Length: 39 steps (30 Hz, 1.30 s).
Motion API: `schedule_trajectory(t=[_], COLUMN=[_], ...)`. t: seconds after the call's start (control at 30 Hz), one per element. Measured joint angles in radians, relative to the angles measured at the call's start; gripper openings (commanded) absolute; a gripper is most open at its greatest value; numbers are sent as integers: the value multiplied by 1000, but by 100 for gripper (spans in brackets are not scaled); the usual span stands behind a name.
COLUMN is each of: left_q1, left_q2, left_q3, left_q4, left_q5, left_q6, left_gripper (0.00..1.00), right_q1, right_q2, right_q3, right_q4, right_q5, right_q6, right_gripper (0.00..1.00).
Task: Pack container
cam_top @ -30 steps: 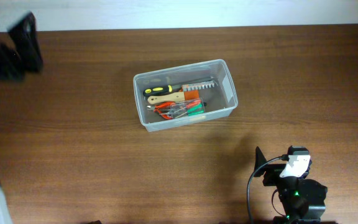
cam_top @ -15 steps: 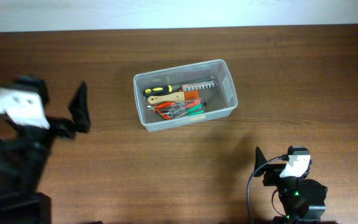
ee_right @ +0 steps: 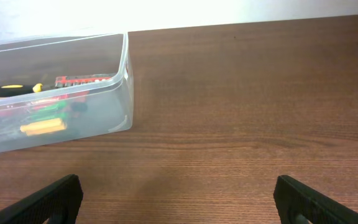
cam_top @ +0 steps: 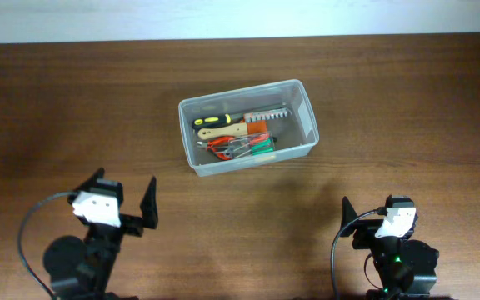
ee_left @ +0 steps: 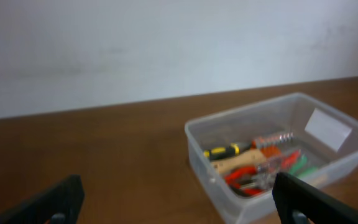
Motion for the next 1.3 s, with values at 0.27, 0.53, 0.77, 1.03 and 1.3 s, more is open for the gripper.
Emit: schedule_trajectory(t=[0.27,0.53,0.77,1.03,1.3], left_q1=[-3,-13,-81,-93,-99], left_q2=[-180,-241,-253,-282,-330], left_q3=[-233,-314,-335,-335,-335], left_q4=[15,14,11,11,13], left_q5=[-35,-110,-234,-301,-308], left_q6=[0,0,0,0,0], left_gripper=[99,99,99,99,99], right_q1=[0,0,0,0,0], right_q2=[0,0,0,0,0], right_q3=[0,0,0,0,0], right_q4=[0,0,0,0,0], right_q5=[0,0,0,0,0], right_q6=[0,0,0,-1,0], right_gripper=[99,98,98,98,98])
